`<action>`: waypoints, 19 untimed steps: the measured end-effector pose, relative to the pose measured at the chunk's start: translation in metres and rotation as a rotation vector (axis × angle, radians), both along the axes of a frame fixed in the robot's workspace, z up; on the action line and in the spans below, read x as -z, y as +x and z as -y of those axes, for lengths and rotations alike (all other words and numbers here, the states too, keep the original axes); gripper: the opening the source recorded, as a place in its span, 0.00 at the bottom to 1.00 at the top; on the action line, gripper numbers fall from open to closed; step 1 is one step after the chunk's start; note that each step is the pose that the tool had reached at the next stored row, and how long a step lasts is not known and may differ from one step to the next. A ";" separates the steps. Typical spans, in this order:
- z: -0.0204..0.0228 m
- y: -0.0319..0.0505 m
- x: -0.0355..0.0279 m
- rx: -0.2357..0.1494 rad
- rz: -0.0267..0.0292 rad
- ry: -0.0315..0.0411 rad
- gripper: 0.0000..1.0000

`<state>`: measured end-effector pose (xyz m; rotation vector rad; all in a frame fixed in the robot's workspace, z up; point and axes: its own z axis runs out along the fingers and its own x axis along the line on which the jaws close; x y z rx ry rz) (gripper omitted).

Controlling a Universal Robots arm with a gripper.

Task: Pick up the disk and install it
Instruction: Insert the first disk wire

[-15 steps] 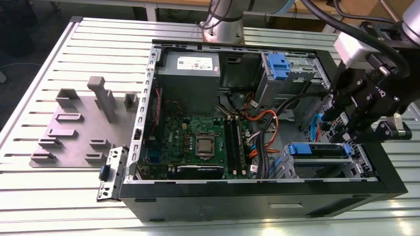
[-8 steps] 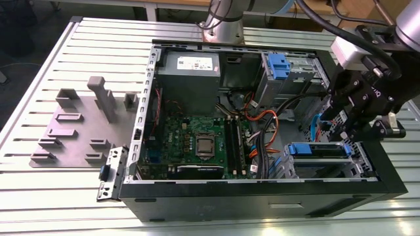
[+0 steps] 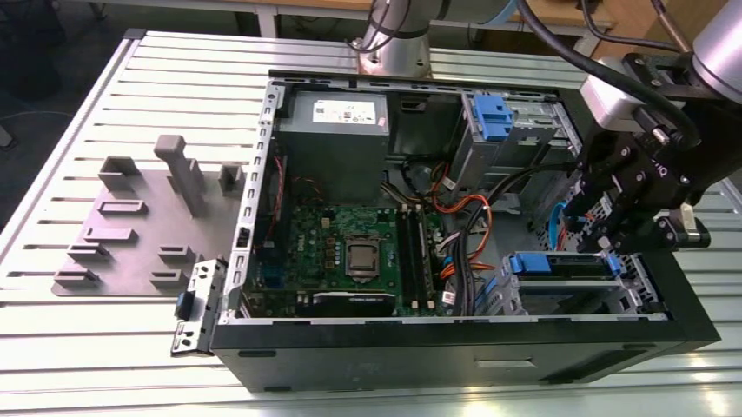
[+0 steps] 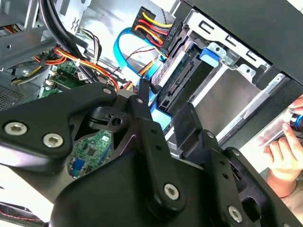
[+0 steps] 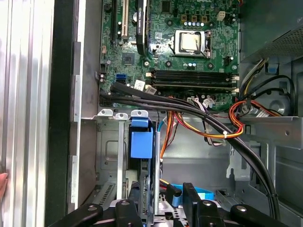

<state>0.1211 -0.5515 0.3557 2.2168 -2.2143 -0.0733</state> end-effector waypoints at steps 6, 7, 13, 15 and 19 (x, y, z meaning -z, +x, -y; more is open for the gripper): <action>0.0000 0.0000 0.0001 0.000 0.0000 0.0000 0.40; 0.0000 0.0000 0.0000 0.000 0.0000 0.0000 0.40; 0.0000 0.0000 0.0001 0.000 0.0000 0.0000 0.16; 0.0000 0.0000 0.0001 0.000 0.0000 -0.0001 0.16; 0.0000 0.0000 0.0018 0.000 0.0000 -0.0011 0.16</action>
